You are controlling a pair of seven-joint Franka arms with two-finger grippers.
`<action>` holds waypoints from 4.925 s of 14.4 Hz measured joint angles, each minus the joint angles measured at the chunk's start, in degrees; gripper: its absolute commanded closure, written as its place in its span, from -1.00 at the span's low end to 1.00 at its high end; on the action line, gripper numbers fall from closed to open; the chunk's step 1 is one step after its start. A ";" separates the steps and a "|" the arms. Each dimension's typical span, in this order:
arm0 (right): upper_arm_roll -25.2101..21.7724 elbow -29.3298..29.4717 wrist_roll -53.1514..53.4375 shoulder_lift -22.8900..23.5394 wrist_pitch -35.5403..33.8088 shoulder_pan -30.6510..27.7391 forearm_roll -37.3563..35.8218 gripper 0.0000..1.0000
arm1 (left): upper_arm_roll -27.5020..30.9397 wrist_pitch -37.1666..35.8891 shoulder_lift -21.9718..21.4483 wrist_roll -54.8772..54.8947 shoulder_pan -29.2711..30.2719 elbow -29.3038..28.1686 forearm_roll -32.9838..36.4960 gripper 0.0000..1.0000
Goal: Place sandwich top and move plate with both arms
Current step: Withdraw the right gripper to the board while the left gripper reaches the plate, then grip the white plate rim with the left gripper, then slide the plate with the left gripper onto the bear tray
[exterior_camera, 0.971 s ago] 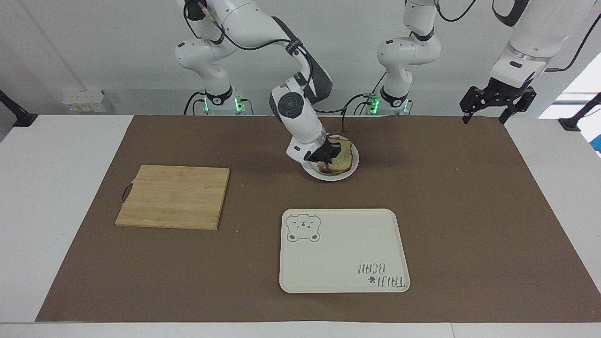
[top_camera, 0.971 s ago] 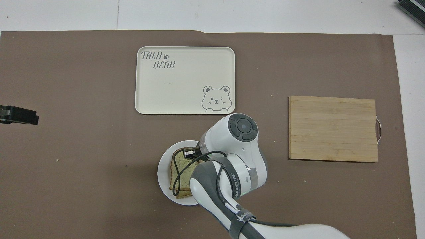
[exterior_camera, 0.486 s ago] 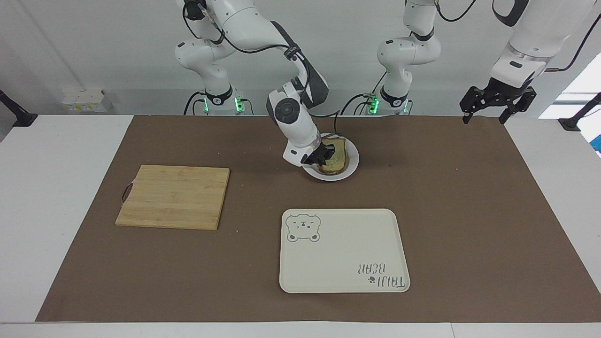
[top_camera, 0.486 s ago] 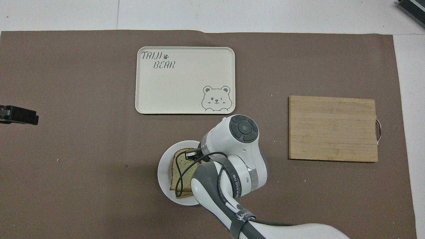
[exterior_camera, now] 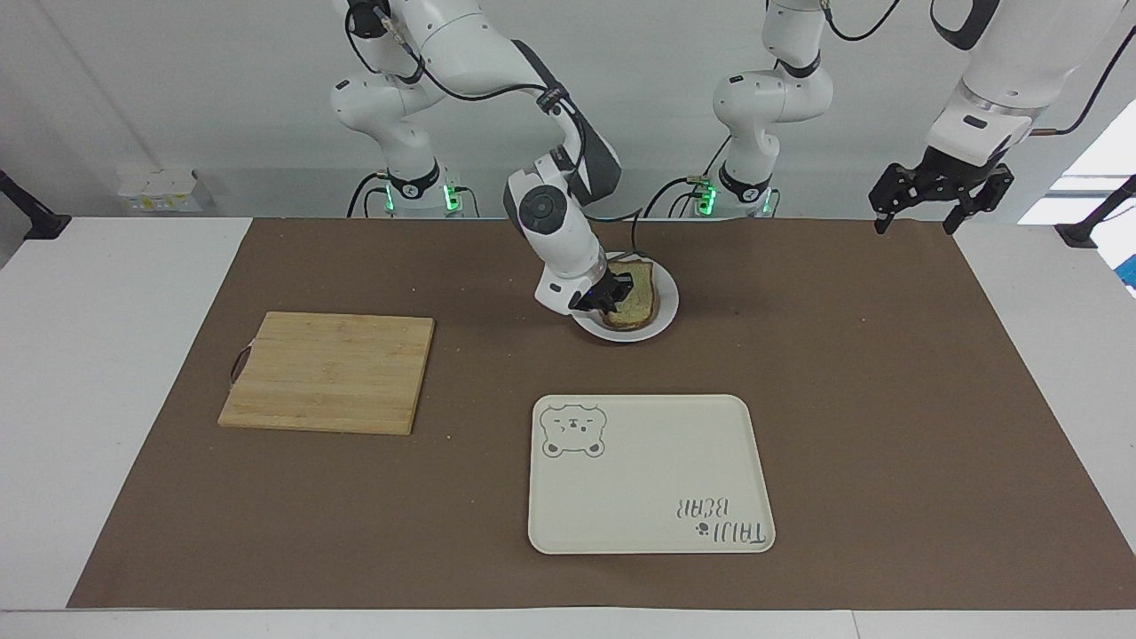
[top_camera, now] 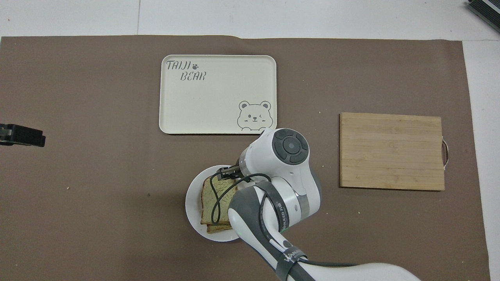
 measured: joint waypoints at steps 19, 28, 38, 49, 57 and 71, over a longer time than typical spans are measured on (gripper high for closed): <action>-0.75 7.47 -0.39 -16.09 -21.62 -21.71 -17.69 -1.00 | -1.37 9.68 -3.22 2.75 -0.10 -19.97 -17.86 -1.00; -0.89 15.58 -0.53 -19.19 -36.12 -29.86 -17.77 -1.00 | -1.85 22.80 -2.91 15.79 -5.04 -35.76 -32.28 -1.00; -0.97 17.82 -7.76 -21.07 -42.82 -34.67 -19.96 -1.00 | -2.06 41.47 0.11 22.66 -18.37 -48.81 -48.52 -0.26; -0.70 14.77 -13.75 -22.70 -42.81 -34.74 -21.71 -1.00 | -1.87 43.11 0.12 25.58 -19.73 -52.05 -50.17 0.31; -0.16 14.66 -14.56 -23.84 -42.81 -34.76 -23.40 -1.00 | -1.88 47.17 2.38 25.58 -23.17 -52.83 -52.75 0.83; -0.21 15.15 -11.04 -23.46 -42.53 -35.11 -22.69 -1.00 | -1.05 43.38 5.56 26.78 -19.72 -47.61 -56.15 1.00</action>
